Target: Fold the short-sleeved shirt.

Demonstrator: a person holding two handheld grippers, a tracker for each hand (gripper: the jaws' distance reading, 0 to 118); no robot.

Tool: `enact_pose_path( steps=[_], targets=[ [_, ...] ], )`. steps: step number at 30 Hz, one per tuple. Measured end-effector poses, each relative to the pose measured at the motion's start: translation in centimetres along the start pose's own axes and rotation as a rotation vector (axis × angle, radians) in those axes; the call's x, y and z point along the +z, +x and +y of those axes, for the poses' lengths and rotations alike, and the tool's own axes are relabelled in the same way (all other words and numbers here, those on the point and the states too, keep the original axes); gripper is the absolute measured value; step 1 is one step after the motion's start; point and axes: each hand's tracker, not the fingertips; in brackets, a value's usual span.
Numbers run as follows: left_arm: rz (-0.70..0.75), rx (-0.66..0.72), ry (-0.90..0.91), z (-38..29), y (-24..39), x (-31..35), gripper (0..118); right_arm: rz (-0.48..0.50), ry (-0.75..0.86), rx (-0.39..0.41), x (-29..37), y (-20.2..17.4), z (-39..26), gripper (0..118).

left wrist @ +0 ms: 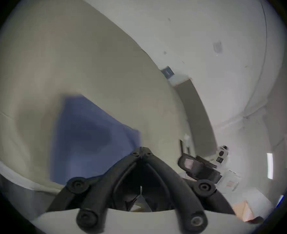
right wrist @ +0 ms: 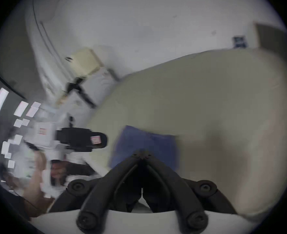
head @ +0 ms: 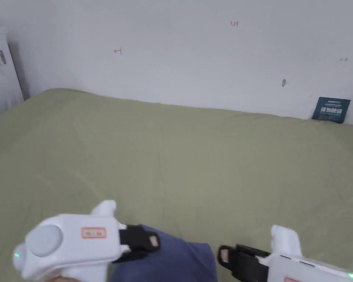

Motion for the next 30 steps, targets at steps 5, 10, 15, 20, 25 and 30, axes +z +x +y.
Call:
enact_pose_path(
  steps=[5, 10, 15, 20, 25, 30],
  targets=[
    [0.142, 0.092, 0.060, 1.5, -7.3, 4.6, 0, 0.412, -0.118, -0.161, -8.9, 3.4, -1.1, 1],
    [0.079, 0.134, -0.014, 0.1, -11.3, 3.7, 0, 0.372, -0.309, -0.348, -13.4, 8.8, -4.6, 1],
    [0.008, 0.135, -0.091, 0.6, -13.3, 0.1, 21, 0.357, -0.248, -0.610, -11.7, 12.8, -6.8, 1],
    [-0.230, 0.081, -0.163, 0.9, -13.2, -3.1, 114, 0.323, -0.310, -0.520, -10.2, 13.6, -6.8, 1],
    [-0.146, 0.155, -0.255, 0.6, -13.0, -8.5, 116, 0.320, -0.272, -0.500, -9.9, 13.1, -7.3, 1],
    [-0.311, 0.206, -0.295, 0.3, -11.2, -9.7, 87, 0.312, -0.261, -0.503, -9.8, 13.0, -7.5, 1]
  ],
)
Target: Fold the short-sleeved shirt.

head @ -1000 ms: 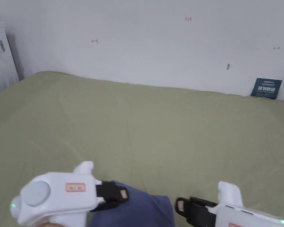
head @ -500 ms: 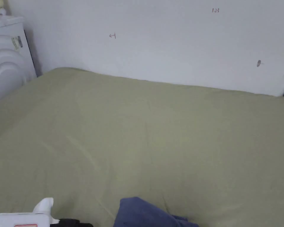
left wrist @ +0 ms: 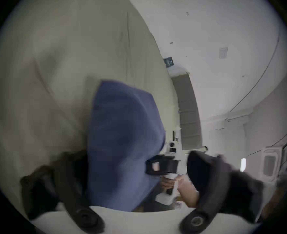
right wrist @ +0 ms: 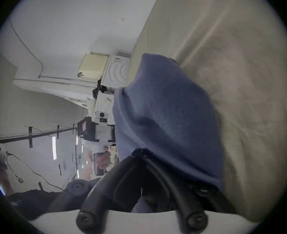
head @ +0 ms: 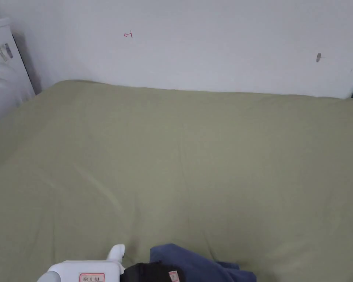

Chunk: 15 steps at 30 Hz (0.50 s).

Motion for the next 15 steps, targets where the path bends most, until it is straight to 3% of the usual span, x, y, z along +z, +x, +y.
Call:
enact_pose_path(
  steps=[1, 2, 3, 6, 12, 15],
  targets=[
    [0.023, 0.025, -0.017, -0.4, 0.4, -0.3, 56, -0.006, 0.001, 0.009, 0.0, -0.3, 0.1, 1],
    [0.124, -0.068, 0.008, -0.6, 0.8, -0.2, 17, -0.016, 0.004, 0.025, 0.0, -0.5, 0.0, 1],
    [0.184, -0.149, 0.013, -0.8, 1.0, 0.1, 17, -0.021, 0.003, 0.048, 0.0, -0.7, -0.1, 1],
    [0.075, -0.079, 0.018, -0.7, 0.2, 0.8, 17, -0.045, 0.018, 0.125, -0.1, -1.4, -0.5, 1],
    [0.101, -0.124, -0.012, 1.0, 0.0, 3.5, 17, -0.052, 0.070, 0.211, -0.4, -3.7, -1.3, 1],
    [0.157, -0.179, 0.029, 3.1, 0.2, 8.6, 17, -0.056, 0.091, 0.242, -0.4, -5.3, -1.0, 1]
  ],
)
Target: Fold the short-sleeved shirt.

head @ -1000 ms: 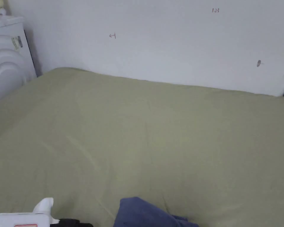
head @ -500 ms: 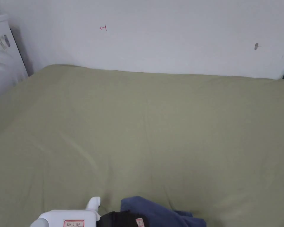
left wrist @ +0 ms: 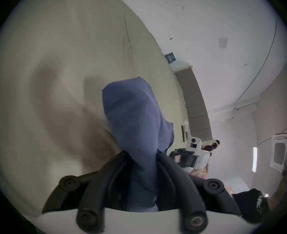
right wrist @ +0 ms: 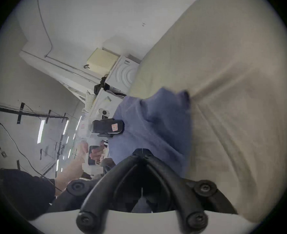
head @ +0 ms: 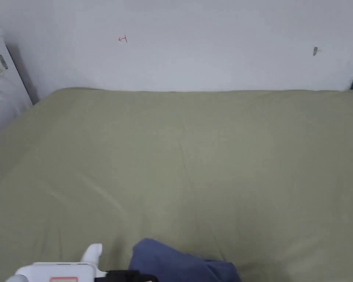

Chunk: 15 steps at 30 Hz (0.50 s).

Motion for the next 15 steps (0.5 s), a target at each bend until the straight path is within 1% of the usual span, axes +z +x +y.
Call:
enact_pose_path(
  steps=[4, 5, 7, 9, 11, 12, 13, 14, 15],
  targets=[
    [0.124, 0.001, 0.032, 3.7, -3.8, 10.1, 17, 0.006, 0.014, 0.030, -0.4, -1.7, 0.7, 1],
    [0.177, -0.009, 0.052, 4.4, -4.2, 12.4, 17, 0.003, 0.016, 0.032, -0.5, -2.0, 0.8, 1],
    [0.281, 0.007, 0.033, 6.2, -6.7, 17.8, 17, 0.004, 0.016, 0.036, -0.8, -2.7, 0.9, 1],
    [0.350, 0.047, 0.008, 7.5, -8.9, 21.8, 17, 0.000, 0.019, 0.038, -1.1, -3.4, 0.6, 1],
    [0.535, 0.107, -0.070, 8.4, -11.5, 25.7, 17, -0.011, 0.021, 0.034, -1.2, -4.2, 0.3, 1],
    [0.602, 0.113, -0.094, 8.7, -12.7, 26.9, 17, -0.012, 0.015, 0.033, -1.2, -4.4, 0.1, 1],
    [0.680, 0.153, -0.089, 8.9, -14.2, 28.0, 17, -0.023, 0.016, 0.037, -1.1, -4.6, -0.1, 1],
    [0.682, 0.193, -0.067, 8.7, -15.7, 28.8, 17, -0.033, 0.012, 0.041, -1.1, -4.8, -0.3, 1],
    [0.655, 0.264, -0.019, 8.3, -17.2, 28.9, 17, -0.051, 0.009, 0.046, -1.1, -4.9, -0.5, 1]
  ],
)
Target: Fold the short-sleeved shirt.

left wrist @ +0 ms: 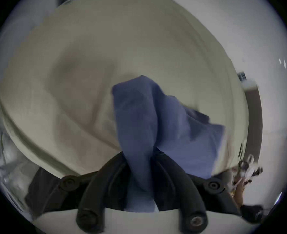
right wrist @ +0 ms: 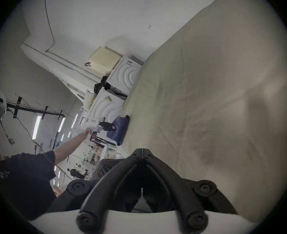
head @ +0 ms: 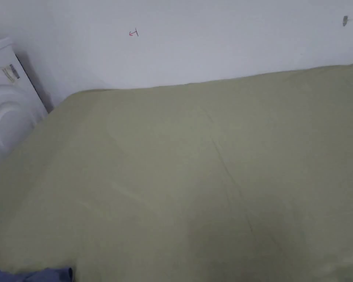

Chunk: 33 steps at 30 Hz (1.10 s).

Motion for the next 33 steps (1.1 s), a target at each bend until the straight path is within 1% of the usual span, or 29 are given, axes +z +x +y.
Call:
enact_pose_path(
  steps=[1, 2, 3, 4, 5, 6, 7, 8, 11, 12, 13, 14, 16, 17, 18, 19, 20, 21, 22, 23, 24, 25, 26, 27, 28, 30, 31, 32, 33],
  targets=[
    [-0.045, 0.062, 0.021, -0.4, -0.8, -1.1, 21, -0.013, -0.001, -0.006, 0.0, 0.0, -0.1, 1],
    [-0.128, 0.089, 0.029, -0.8, -0.7, -2.0, 36, -0.022, -0.005, -0.014, 0.0, -0.1, -0.2, 1],
    [-0.138, 0.106, 0.062, -1.3, -0.8, -2.4, 48, -0.020, -0.007, -0.025, 0.2, -0.1, -0.2, 1],
    [-0.200, 0.108, 0.096, -1.8, -0.7, -1.9, 53, -0.013, -0.005, -0.026, 0.4, -0.4, -0.2, 1],
    [-0.187, 0.093, 0.123, -2.2, -0.1, -1.0, 62, -0.010, -0.001, -0.023, 0.7, -0.7, -0.2, 1],
    [-0.159, 0.077, 0.125, -2.3, -0.1, 0.0, 83, 0.001, -0.004, -0.014, 1.0, -1.2, 0.0, 1],
    [-0.078, 0.045, 0.130, -2.6, 0.6, 1.6, 93, -0.008, -0.008, 0.015, 1.4, -2.0, 0.2, 1],
    [0.022, 0.023, 0.127, -3.1, 1.3, 3.8, 94, -0.027, -0.001, 0.057, 2.1, -2.8, 0.4, 1],
    [0.188, -0.006, 0.224, -5.4, 4.7, 10.6, 93, -0.023, 0.044, 0.126, 4.6, -4.6, 1.0, 1],
    [0.200, -0.003, 0.248, -6.4, 6.4, 12.8, 93, -0.033, 0.062, 0.148, 5.7, -5.3, 1.2, 1],
    [0.158, -0.023, 0.289, -7.8, 8.9, 14.7, 92, -0.056, 0.080, 0.180, 6.8, -6.1, 1.5, 1],
    [0.107, -0.106, 0.342, -9.1, 11.3, 16.2, 92, -0.107, 0.087, 0.231, 7.9, -6.9, 1.9, 1],
    [0.087, -0.240, 0.439, -11.8, 17.7, 17.6, 86, -0.168, 0.092, 0.315, 9.8, -8.2, 2.6, 1],
    [0.063, -0.331, 0.501, -13.8, 21.8, 17.7, 78, -0.224, 0.092, 0.365, 10.8, -9.0, 3.2, 1],
    [0.028, -0.409, 0.596, -14.1, 22.6, 17.0, 59, -0.259, 0.104, 0.399, 11.7, -9.6, 3.7, 1],
    [-0.026, -0.465, 0.695, -16.1, 25.9, 16.1, 44, -0.298, 0.111, 0.441, 12.8, -9.6, 4.2, 1],
    [-0.104, -0.506, 0.808, -18.3, 28.8, 14.9, 37, -0.349, 0.121, 0.478, 13.5, -10.3, 4.7, 1],
    [-0.161, -0.492, 0.887, -20.6, 31.7, 13.4, 37, -0.384, 0.139, 0.509, 14.2, -10.9, 5.1, 1],
    [-0.214, -0.468, 0.951, -22.9, 34.7, 11.6, 11, -0.422, 0.163, 0.531, 14.8, -11.7, 5.5, 1],
    [-0.284, -0.436, 0.957, -24.3, 36.7, 10.1, 0, -0.467, 0.185, 0.529, 15.2, -12.2, 5.8, 1],
    [-0.332, -0.408, 0.952, -25.8, 39.3, 8.4, 0, -0.562, 0.218, 0.556, 15.6, -13.2, 5.9, 1],
    [-0.332, -0.446, 0.956, -27.2, 42.1, 6.6, 0, -0.642, 0.249, 0.581, 15.8, -14.2, 6.0, 1],
    [-0.298, -0.450, 0.930, -28.1, 44.3, 5.5, 0, -0.693, 0.278, 0.594, 16.0, -15.0, 6.0, 1],
    [-0.224, -0.487, 0.939, -29.5, 46.6, 4.3, 0, -0.753, 0.322, 0.616, 16.1, -15.8, 5.9, 1],
    [-0.194, -0.543, 0.906, -30.4, 48.5, 3.4, 0, -0.809, 0.372, 0.627, 16.3, -16.4, 5.6, 1],
    [-0.056, -0.614, 0.934, -32.5, 51.9, 2.0, 0, -0.960, 0.489, 0.676, 16.2, -17.3, 4.7, 1],
    [-0.018, -0.616, 0.992, -33.6, 52.6, 1.7, 0, -1.008, 0.538, 0.695, 16.1, -17.4, 4.2, 1],
    [-0.025, -0.605, 1.036, -34.6, 52.7, 1.6, 0, -1.029, 0.580, 0.716, 16.2, -17.4, 3.4, 2],
    [-0.075, -0.601, 1.054, -35.4, 52.5, 1.4, 0, -1.044, 0.610, 0.734, 16.1, -17.4, 2.8, 4]
  ],
)
